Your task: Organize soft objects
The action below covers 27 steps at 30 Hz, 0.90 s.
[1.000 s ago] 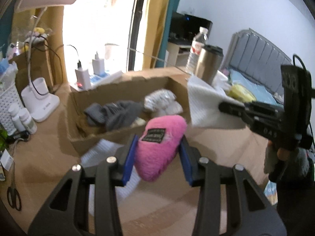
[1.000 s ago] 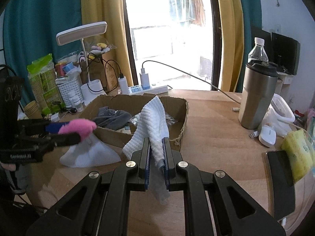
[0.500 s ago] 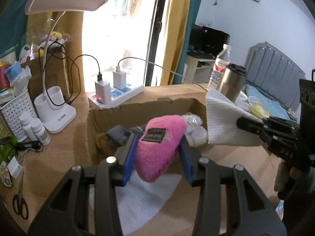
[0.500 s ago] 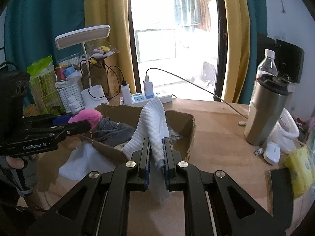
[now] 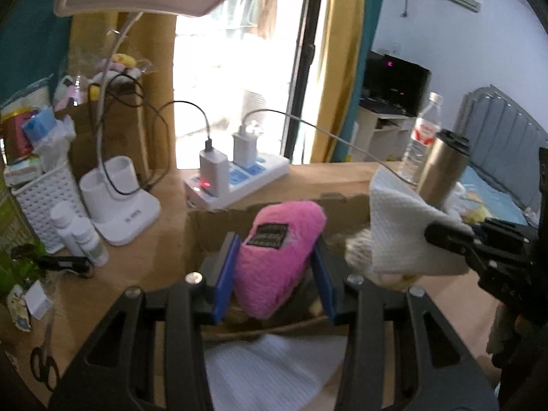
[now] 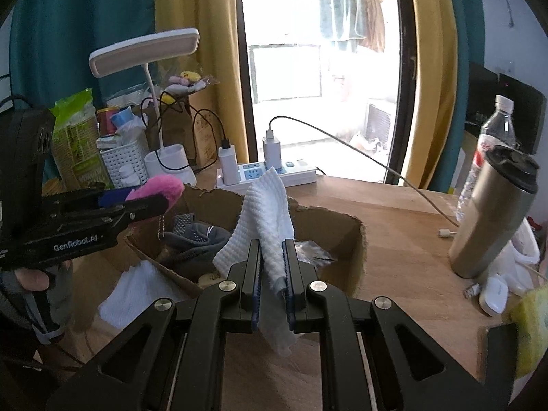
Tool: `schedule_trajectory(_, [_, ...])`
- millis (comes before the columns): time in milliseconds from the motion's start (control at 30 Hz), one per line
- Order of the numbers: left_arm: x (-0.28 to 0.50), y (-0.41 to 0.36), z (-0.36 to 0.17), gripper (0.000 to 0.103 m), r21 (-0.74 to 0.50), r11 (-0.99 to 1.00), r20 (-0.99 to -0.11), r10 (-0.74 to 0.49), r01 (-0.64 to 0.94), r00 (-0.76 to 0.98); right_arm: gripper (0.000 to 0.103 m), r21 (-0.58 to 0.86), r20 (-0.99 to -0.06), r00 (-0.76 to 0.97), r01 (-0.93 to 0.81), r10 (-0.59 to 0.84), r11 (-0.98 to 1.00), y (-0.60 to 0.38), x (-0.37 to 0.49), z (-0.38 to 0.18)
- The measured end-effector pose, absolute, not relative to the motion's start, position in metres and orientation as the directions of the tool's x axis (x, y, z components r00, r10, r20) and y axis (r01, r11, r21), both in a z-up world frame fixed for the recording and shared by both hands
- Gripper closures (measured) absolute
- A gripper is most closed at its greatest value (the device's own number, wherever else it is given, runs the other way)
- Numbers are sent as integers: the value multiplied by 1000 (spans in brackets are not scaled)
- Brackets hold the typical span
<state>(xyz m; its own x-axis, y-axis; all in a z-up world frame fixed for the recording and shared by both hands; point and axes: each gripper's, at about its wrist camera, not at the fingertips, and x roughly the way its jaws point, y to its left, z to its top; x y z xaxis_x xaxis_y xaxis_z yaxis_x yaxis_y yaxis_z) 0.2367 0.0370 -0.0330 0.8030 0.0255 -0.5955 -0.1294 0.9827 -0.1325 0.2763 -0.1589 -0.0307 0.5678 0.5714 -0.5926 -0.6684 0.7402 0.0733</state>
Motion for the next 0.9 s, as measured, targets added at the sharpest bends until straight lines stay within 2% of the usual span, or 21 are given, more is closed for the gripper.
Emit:
schedule_trajectory(400, [244,54,-35,59,-120,973,-601,87,-198,794,90,94,-649,491,-707,582,701,-132,296,-54])
schedule_trajectory(633, [249,59,-36,59,-125,970,-607,93,-210,790,90,132,-698,431,-708,572,694,-124,308,-78])
schedule_trajectory(900, [257,60,-43,59,-139,970,-620,72,-200,781,90,143,-704,415,-712,576,688,-122,307,-80])
